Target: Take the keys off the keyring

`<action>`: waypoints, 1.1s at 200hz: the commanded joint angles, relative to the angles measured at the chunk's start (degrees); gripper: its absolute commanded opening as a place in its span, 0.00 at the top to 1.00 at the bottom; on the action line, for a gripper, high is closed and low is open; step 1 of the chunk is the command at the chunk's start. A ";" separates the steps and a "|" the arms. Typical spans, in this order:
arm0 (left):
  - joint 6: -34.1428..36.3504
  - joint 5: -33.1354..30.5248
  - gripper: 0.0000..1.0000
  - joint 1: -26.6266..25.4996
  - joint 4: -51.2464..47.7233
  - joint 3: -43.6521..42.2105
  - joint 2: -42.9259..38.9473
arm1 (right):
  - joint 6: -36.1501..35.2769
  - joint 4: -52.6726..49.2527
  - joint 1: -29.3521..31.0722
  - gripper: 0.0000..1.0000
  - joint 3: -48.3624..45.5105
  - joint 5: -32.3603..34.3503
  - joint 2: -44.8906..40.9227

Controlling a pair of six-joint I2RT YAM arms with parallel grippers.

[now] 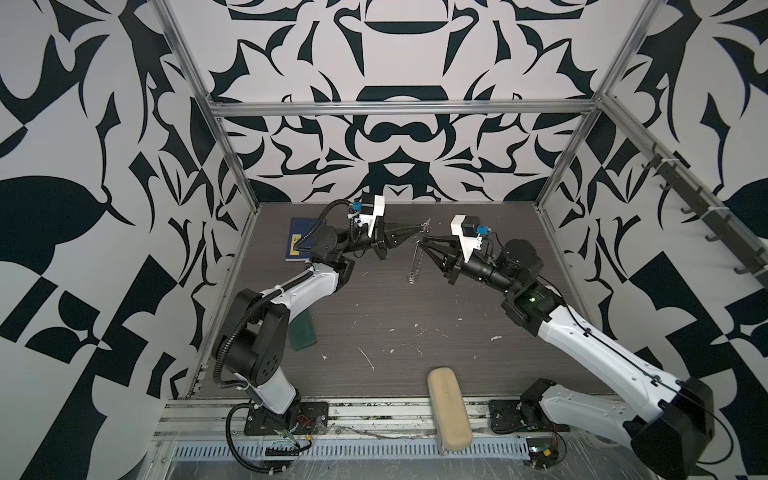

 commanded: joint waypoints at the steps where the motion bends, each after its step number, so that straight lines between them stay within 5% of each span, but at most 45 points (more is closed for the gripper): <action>1: -0.98 0.49 1.00 0.26 3.86 0.60 -2.46 | -1.84 1.40 0.15 0.78 2.96 0.58 -0.69; 136: -1.07 1.36 1.00 0.50 3.89 -0.14 -4.08 | -2.29 -0.91 -1.57 0.72 6.32 -1.56 0.88; 220: -1.41 1.65 1.00 0.49 3.94 -0.07 -3.78 | -1.13 -1.84 -1.57 0.81 10.73 -7.16 3.30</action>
